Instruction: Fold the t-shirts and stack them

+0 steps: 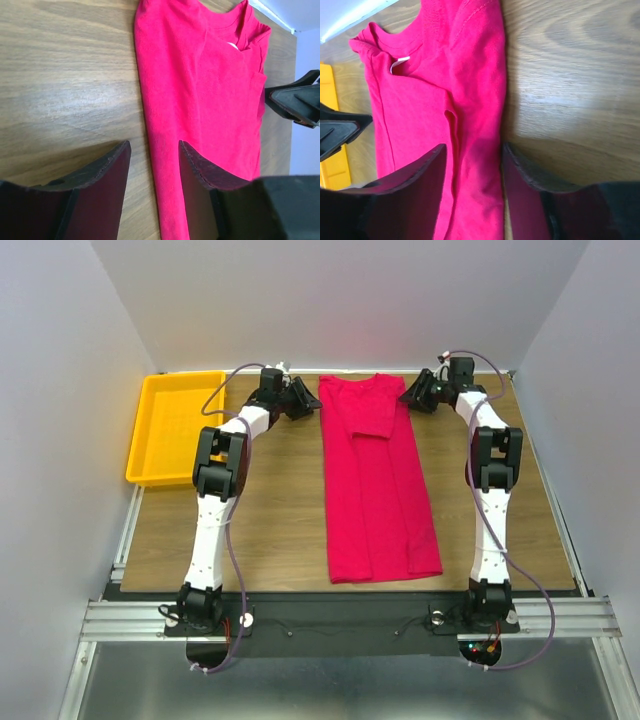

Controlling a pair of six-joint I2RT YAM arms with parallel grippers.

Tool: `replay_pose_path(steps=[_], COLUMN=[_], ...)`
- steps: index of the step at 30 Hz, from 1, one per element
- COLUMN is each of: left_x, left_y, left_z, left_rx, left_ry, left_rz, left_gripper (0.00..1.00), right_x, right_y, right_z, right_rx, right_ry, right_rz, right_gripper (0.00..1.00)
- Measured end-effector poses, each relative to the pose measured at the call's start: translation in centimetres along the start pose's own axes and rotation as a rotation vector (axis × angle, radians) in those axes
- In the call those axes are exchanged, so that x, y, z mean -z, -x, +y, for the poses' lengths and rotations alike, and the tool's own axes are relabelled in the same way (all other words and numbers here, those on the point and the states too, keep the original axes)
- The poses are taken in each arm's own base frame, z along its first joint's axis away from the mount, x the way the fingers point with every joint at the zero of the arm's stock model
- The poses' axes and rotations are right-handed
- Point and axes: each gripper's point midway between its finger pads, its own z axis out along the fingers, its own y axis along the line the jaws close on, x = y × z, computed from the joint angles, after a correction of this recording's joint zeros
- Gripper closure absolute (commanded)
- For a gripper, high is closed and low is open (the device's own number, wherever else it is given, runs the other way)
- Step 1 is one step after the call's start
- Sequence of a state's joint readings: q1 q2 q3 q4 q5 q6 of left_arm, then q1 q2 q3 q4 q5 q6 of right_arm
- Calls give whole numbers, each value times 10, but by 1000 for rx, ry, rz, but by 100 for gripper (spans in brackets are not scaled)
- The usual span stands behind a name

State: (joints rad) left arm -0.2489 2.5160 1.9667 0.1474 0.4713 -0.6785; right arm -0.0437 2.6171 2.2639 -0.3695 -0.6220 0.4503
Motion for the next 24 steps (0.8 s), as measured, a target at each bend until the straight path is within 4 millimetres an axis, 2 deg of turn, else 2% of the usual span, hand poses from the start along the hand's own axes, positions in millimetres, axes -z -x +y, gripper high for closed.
replay_pose_path(steps=[4, 17, 21, 24], left_x=[-4, -20, -24, -26], left_y=[1, -3, -5, -7], left_z=[-2, -8, -8, -8], left_rx=[-2, -9, -5, 4], left_ry=[-12, -20, -18, -16], left_rz=[6, 25, 31, 36], left_gripper=[49, 61, 73, 94], right_x=[-5, -10, -11, -12], right_y=[-4, -3, -4, -5], right_z=[1, -1, -1, -2], right_rx=[-9, -37, -41, -46], right_ry=[8, 22, 25, 24], right_rz=[6, 6, 8, 10], right_gripper=[59, 67, 71, 79])
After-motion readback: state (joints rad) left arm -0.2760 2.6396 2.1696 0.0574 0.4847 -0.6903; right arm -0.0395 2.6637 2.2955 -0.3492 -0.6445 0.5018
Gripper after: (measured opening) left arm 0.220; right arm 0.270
